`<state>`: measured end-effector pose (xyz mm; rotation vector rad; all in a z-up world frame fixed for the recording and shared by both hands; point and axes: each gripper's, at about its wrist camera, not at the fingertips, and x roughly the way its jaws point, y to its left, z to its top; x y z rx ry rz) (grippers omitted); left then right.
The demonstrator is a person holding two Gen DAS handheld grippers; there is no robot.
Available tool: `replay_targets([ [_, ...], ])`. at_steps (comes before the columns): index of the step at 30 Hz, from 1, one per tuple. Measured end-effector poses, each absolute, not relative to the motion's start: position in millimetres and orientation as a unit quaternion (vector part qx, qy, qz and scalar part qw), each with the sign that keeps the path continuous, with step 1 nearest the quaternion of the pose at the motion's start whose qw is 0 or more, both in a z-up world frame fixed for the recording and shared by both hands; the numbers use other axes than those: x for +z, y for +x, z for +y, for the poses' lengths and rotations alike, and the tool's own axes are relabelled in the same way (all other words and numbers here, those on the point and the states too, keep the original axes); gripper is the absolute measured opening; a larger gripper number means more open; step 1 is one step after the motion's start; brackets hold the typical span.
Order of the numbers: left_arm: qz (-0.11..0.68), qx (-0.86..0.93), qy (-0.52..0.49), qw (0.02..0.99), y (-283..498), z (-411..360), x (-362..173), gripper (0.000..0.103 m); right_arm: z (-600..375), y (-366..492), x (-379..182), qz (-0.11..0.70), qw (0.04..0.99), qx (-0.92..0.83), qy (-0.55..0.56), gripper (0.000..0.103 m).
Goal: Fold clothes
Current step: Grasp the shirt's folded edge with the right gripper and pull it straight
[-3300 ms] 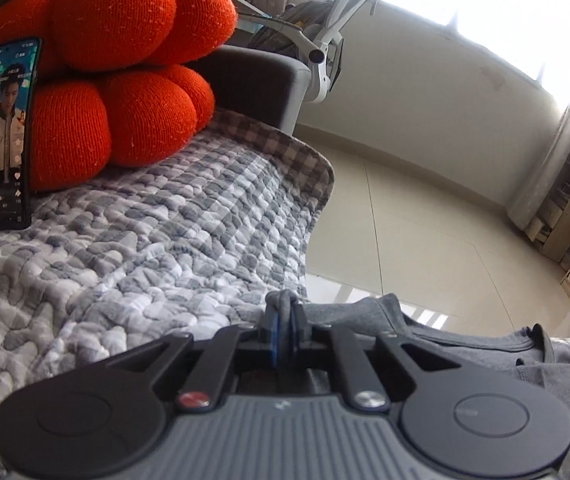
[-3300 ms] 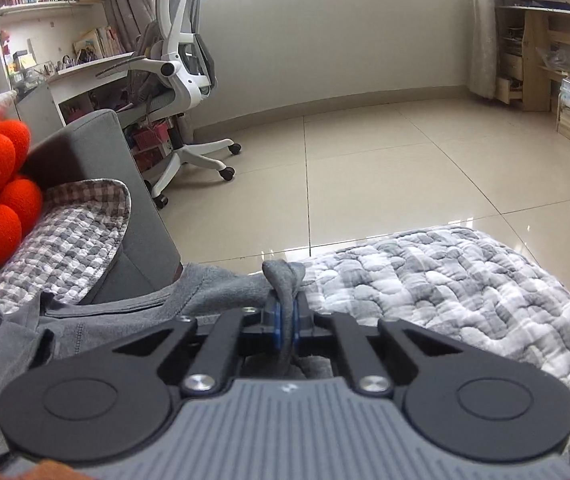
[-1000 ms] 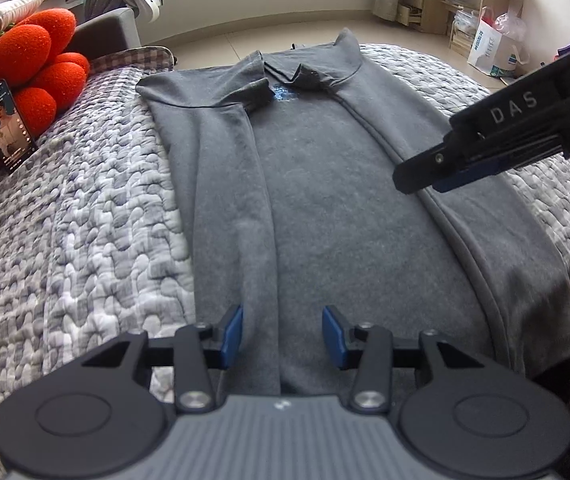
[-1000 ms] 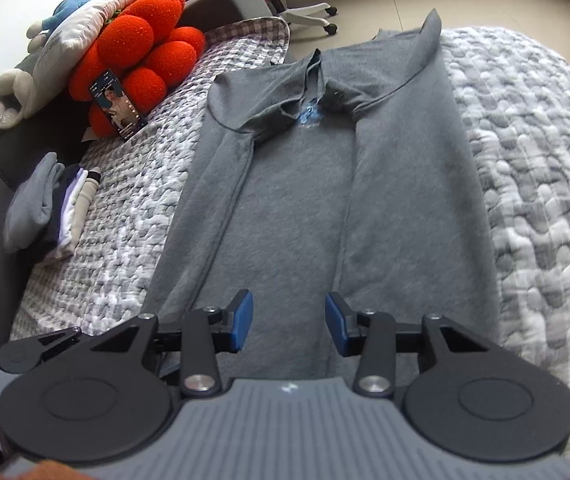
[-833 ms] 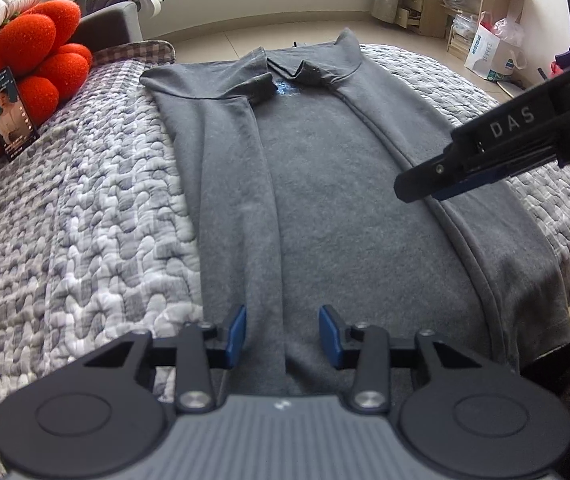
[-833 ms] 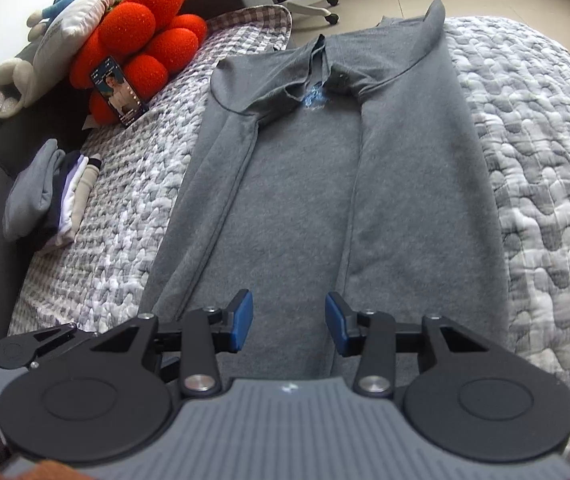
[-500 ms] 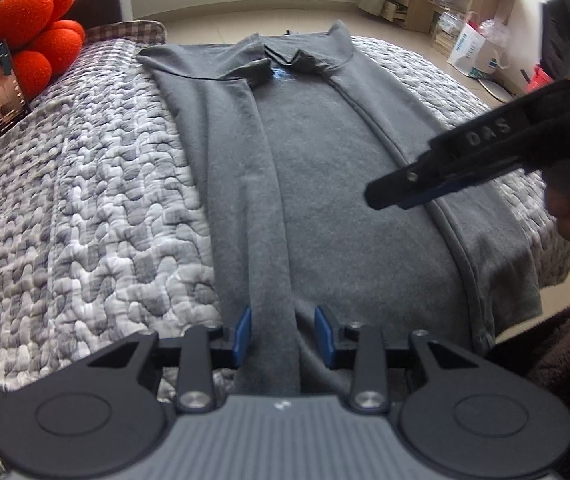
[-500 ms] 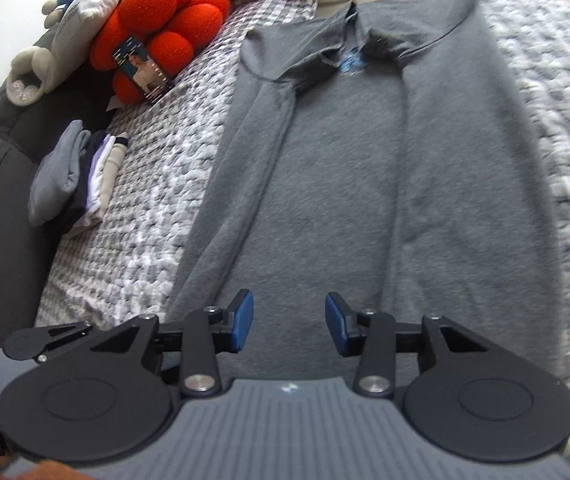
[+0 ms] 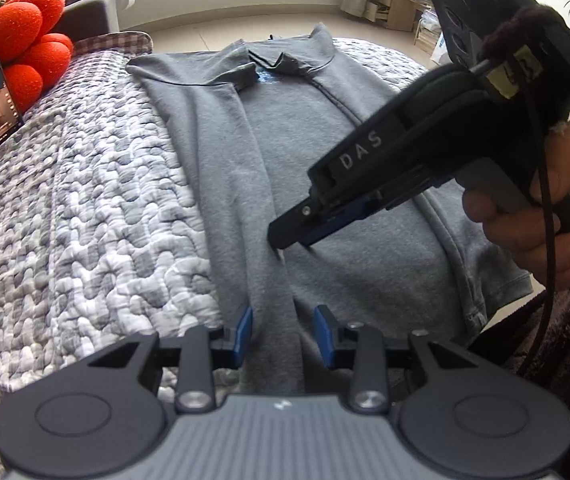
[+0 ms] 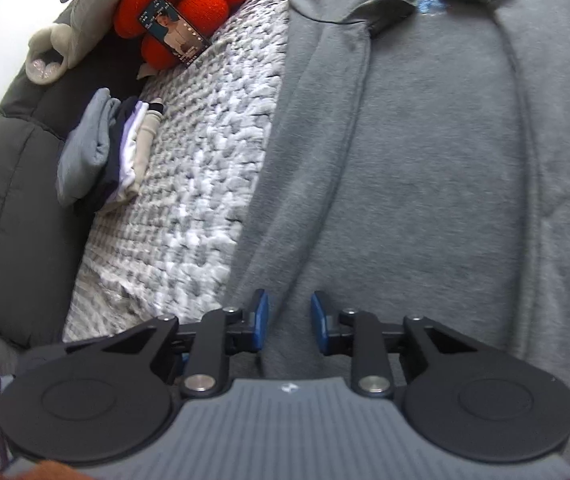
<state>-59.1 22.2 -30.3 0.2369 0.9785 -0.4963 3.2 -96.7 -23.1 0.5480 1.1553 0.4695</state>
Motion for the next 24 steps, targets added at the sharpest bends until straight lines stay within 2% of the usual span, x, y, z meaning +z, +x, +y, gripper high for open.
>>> replay_targets([
  [6, 0.461, -0.232, 0.113, 0.849, -59, 26, -26, 0.035, -80, 4, -27, 0.544, 0.767, 0.234, 0.248, 0.022],
  [7, 0.461, -0.232, 0.112, 0.849, -59, 27, -26, 0.035, -79, 4, -29, 0.547, 0.763, 0.238, 0.249, 0.015],
  [10, 0.462, -0.234, 0.108, 0.849, -61, 31, -23, 0.035, -78, 1, -32, 0.556, 0.753, 0.246, 0.252, 0.005],
  [24, 0.456, -0.276, 0.140, 0.835, -99, 17, -10, 0.035, -107, -16, -6, 0.533, 0.766, 0.239, 0.268, 0.004],
])
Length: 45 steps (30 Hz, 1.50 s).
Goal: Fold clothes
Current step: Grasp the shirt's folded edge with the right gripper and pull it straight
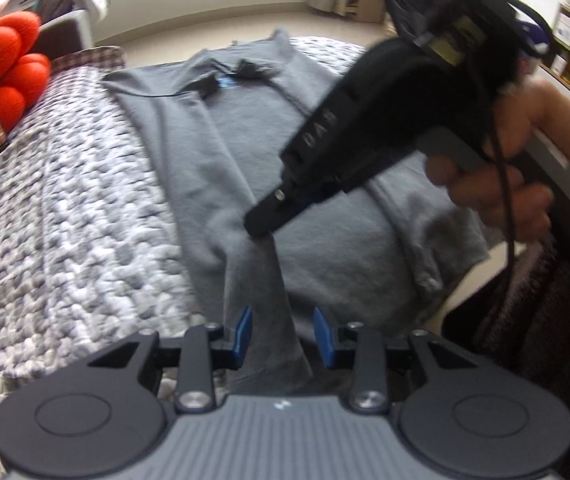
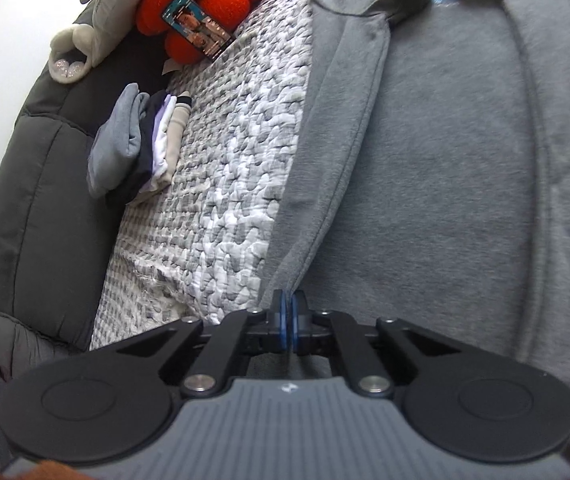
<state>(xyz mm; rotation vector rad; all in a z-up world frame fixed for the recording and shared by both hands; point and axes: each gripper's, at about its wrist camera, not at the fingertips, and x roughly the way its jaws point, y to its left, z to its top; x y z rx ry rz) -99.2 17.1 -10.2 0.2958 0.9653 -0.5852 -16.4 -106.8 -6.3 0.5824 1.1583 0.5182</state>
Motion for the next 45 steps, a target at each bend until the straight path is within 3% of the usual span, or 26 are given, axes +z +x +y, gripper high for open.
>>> replay_targets([
  [6, 0.455, -0.286, 0.146, 0.831, -100, 15, -10, 0.035, -123, -22, -2, 0.531, 0.780, 0.221, 0.246, 0.005],
  [8, 0.456, -0.283, 0.146, 0.831, -96, 17, -11, 0.035, -125, -24, -5, 0.536, 0.778, 0.225, 0.239, 0.014],
  [11, 0.458, -0.277, 0.135, 0.834, -84, 20, -11, 0.035, -126, -30, -10, 0.548, 0.770, 0.230, 0.231, 0.017],
  [13, 0.456, -0.271, 0.120, 0.839, -73, 25, -9, 0.035, -125, -35, -13, 0.555, 0.763, 0.240, 0.229, 0.032],
  [15, 0.457, -0.259, 0.099, 0.845, -59, 30, -9, 0.035, -121, -43, -17, 0.562, 0.758, 0.250, 0.216, 0.038],
  [21, 0.451, -0.241, 0.043, 0.858, -25, 33, -12, 0.034, -105, -65, -35, 0.589, 0.737, 0.274, 0.187, 0.036],
  [25, 0.425, -0.236, -0.006, 0.874, -17, 45, -20, 0.034, -99, -71, -45, 0.590, 0.732, 0.281, 0.194, 0.009],
  [28, 0.410, -0.231, -0.057, 0.881, -13, 63, -22, 0.034, -96, -77, -37, 0.580, 0.741, 0.291, 0.174, 0.007],
  [36, 0.404, -0.231, -0.115, 0.878, -8, 80, -26, 0.032, -117, -87, -8, 0.560, 0.750, 0.309, 0.165, 0.007],
  [39, 0.417, -0.240, -0.097, 0.871, -7, 72, -31, 0.032, -116, -84, -16, 0.585, 0.741, 0.298, 0.142, 0.016],
  [43, 0.421, -0.254, -0.077, 0.867, -9, 63, -33, 0.032, -122, -80, -18, 0.591, 0.743, 0.284, 0.134, 0.019],
  [44, 0.421, -0.259, -0.073, 0.866, -10, 61, -33, 0.032, -127, -77, -15, 0.583, 0.748, 0.283, 0.141, 0.022],
  [45, 0.421, -0.262, -0.069, 0.866, -10, 59, -33, 0.032, -132, -74, -12, 0.572, 0.756, 0.281, 0.149, 0.032],
])
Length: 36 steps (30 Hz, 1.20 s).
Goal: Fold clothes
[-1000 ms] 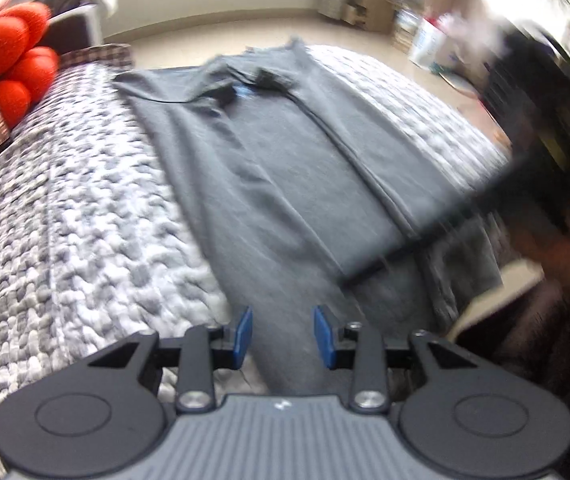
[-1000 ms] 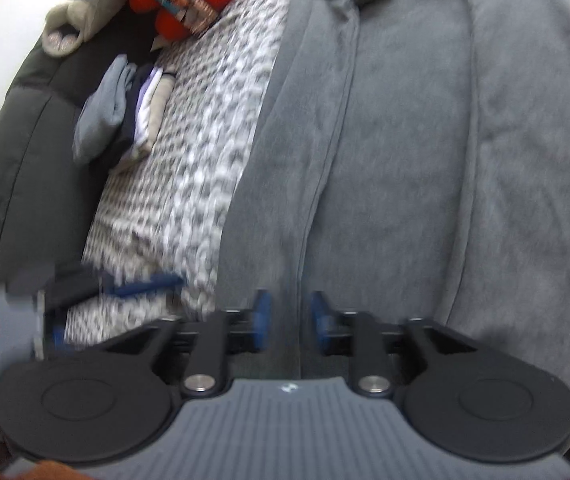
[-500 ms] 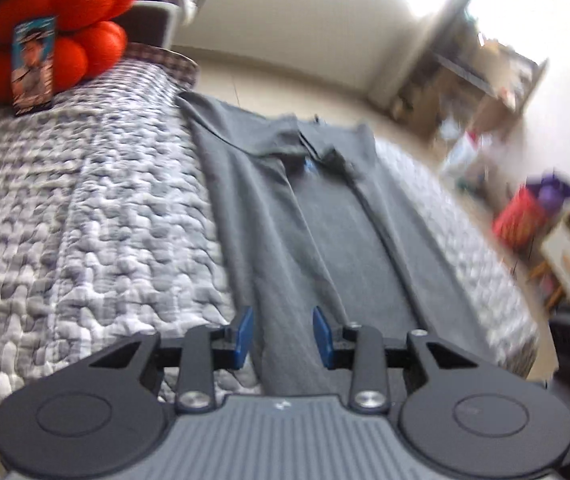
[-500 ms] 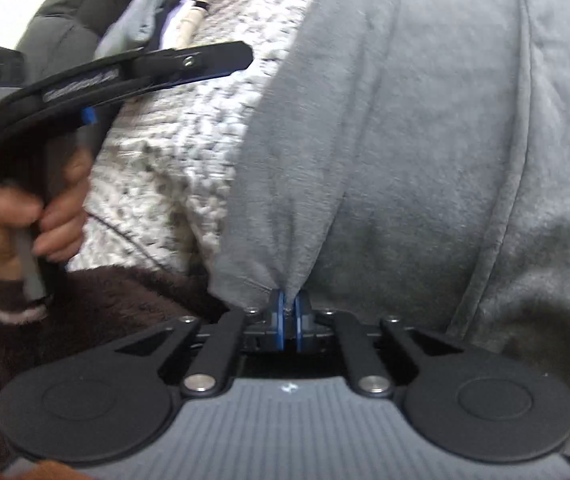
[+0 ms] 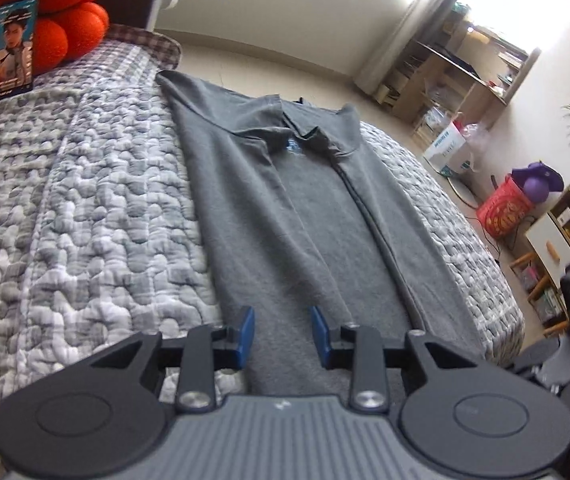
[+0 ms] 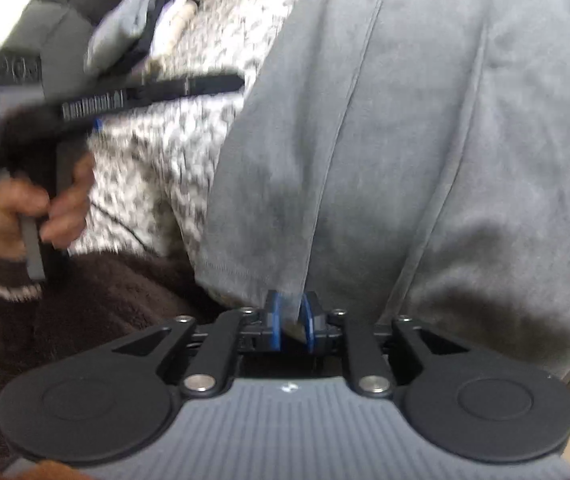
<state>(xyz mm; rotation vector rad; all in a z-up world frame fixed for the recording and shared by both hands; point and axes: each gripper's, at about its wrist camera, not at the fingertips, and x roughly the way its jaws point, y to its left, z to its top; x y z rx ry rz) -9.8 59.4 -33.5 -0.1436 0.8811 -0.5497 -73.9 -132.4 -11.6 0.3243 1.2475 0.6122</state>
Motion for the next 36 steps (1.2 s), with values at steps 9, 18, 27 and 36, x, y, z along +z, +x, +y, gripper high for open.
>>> replay_targets([
  [9, 0.429, -0.286, -0.015, 0.857, -8, 40, -44, 0.030, -150, -31, -7, 0.472, 0.837, 0.210, 0.180, 0.036],
  [18, 0.434, -0.305, 0.009, 0.848, -11, 32, -50, 0.030, -136, 13, -15, 0.413, 0.878, 0.178, 0.163, 0.036],
  [27, 0.417, -0.293, 0.000, 0.860, -3, 31, -53, 0.030, -140, 50, -24, 0.386, 0.888, 0.160, 0.190, 0.027],
  [36, 0.399, -0.269, -0.026, 0.876, 18, 30, -60, 0.030, -135, 71, -25, 0.375, 0.897, 0.140, 0.189, 0.003],
])
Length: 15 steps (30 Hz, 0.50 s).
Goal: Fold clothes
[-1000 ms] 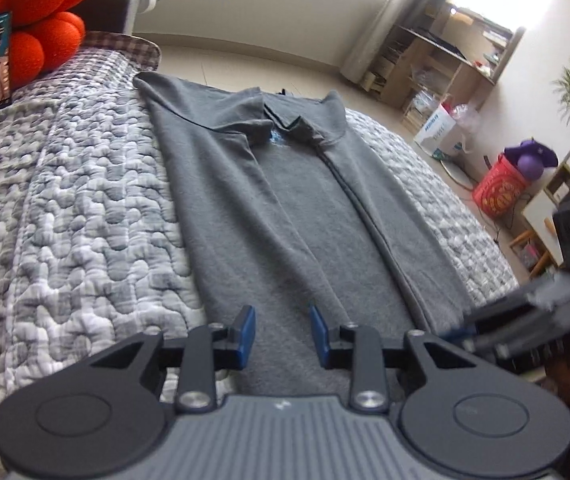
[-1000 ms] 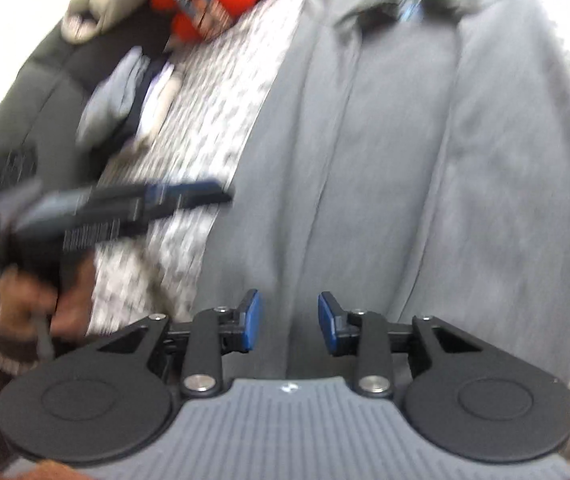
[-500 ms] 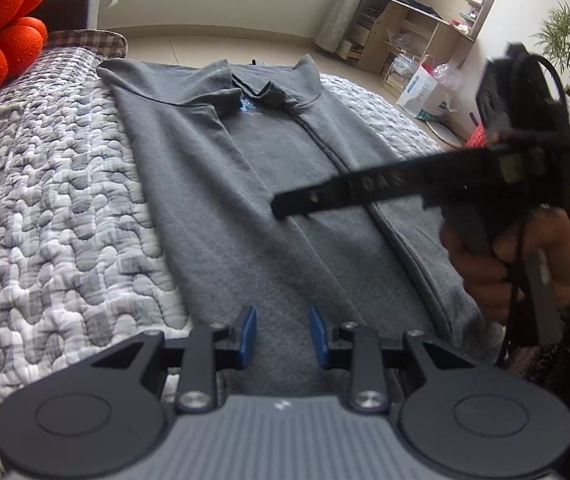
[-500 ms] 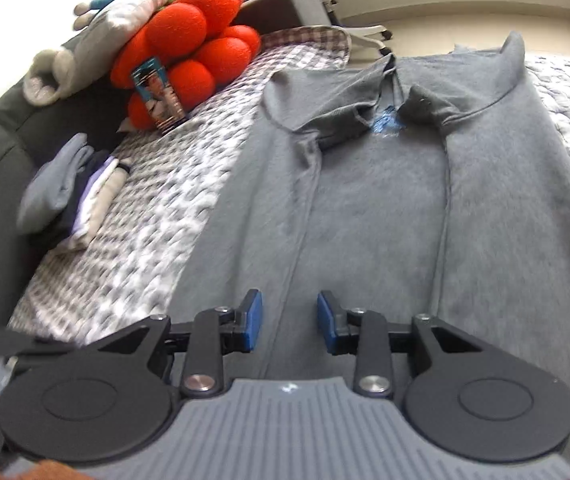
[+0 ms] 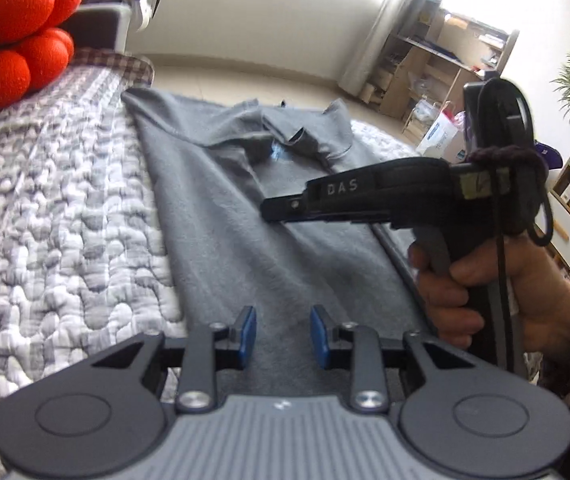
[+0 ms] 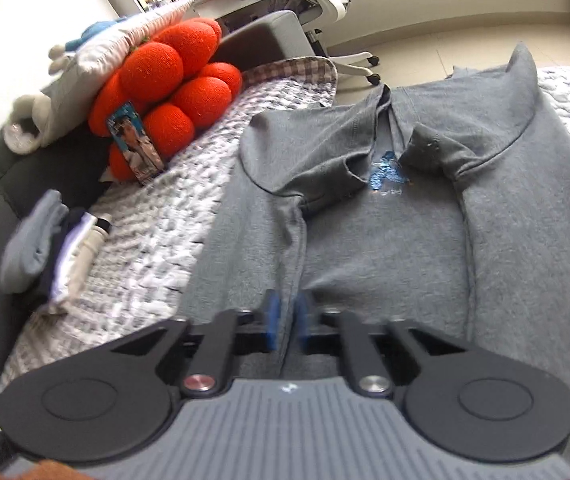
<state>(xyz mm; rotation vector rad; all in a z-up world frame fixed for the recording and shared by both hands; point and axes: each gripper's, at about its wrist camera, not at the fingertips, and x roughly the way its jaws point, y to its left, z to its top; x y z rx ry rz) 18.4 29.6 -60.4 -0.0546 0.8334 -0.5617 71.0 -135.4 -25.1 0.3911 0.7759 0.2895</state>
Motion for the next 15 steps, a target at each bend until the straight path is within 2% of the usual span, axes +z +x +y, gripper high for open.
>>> replay_targets([
  [3, 0.414, -0.261, -0.034, 0.871, 21, 33, -61, 0.028, -136, 70, -18, 0.386, 0.897, 0.126, 0.176, 0.002],
  [5, 0.411, -0.264, -0.047, 0.871, 23, 36, -59, 0.028, -139, 72, -18, 0.392, 0.892, 0.133, 0.182, 0.012],
  [8, 0.398, -0.265, -0.046, 0.877, 31, 36, -54, 0.028, -151, 81, -18, 0.401, 0.878, 0.141, 0.221, 0.019],
  [10, 0.394, -0.269, -0.038, 0.878, 42, 34, -52, 0.028, -160, 90, -17, 0.399, 0.873, 0.138, 0.244, 0.040],
  [15, 0.384, -0.274, -0.003, 0.882, 66, 22, -58, 0.028, -177, 112, -18, 0.384, 0.870, 0.121, 0.284, 0.040],
])
